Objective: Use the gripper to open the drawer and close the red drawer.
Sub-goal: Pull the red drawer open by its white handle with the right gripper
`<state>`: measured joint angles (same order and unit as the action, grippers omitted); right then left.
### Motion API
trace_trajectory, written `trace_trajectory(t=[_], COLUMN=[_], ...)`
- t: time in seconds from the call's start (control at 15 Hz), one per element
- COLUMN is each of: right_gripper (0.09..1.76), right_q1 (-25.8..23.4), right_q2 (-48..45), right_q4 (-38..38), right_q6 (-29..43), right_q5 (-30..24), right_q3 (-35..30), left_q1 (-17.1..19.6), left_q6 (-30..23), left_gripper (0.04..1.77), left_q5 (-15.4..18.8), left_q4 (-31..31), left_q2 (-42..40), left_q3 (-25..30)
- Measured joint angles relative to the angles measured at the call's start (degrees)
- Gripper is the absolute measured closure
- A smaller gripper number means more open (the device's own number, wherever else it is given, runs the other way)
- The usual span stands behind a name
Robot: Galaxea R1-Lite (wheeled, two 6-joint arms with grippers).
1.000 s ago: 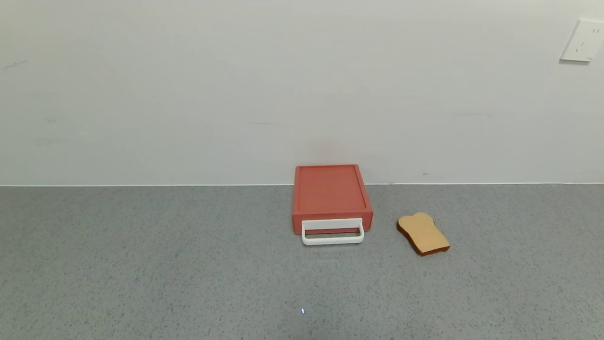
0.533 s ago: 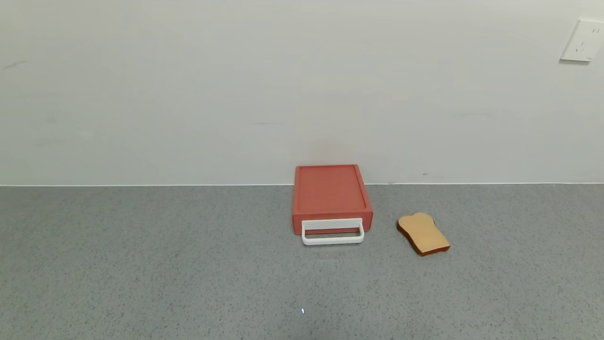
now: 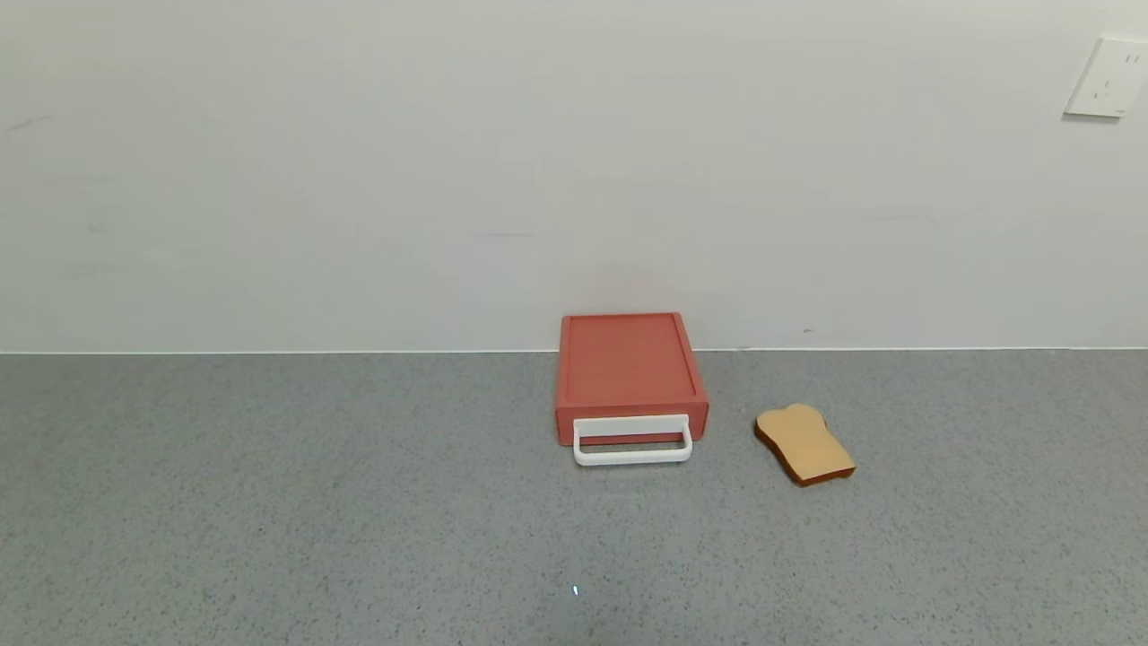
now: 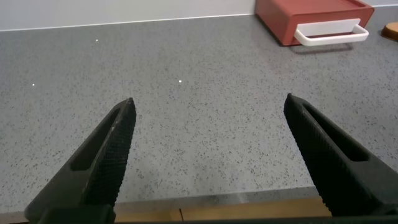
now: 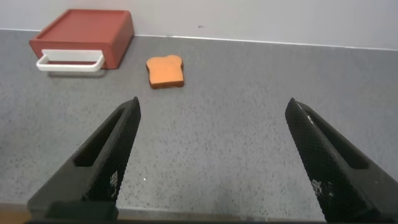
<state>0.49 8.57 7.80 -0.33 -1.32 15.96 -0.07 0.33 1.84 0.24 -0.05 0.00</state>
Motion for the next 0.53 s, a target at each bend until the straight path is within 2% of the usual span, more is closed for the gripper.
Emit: trace_trajectory(t=[0.33,0.53], right_gripper=[0.14,0.14], right_q1=[3.95,6.12], right_q2=[18.71,31.74], right_q4=[-0.15,-0.12], right_q6=[0.02,0.11], right_q5=[-0.30,-2.16], right_q3=[15.81,25.11], left_q1=[0.02,0.02], left_q6=[-0.02,-2.34], left_gripper=[0.09,0.09], left_q5=[-0.13,-1.73], left_q4=[0.05,-0.27], left_q2=[0.00,0.00], left_q3=[0.00,0.00])
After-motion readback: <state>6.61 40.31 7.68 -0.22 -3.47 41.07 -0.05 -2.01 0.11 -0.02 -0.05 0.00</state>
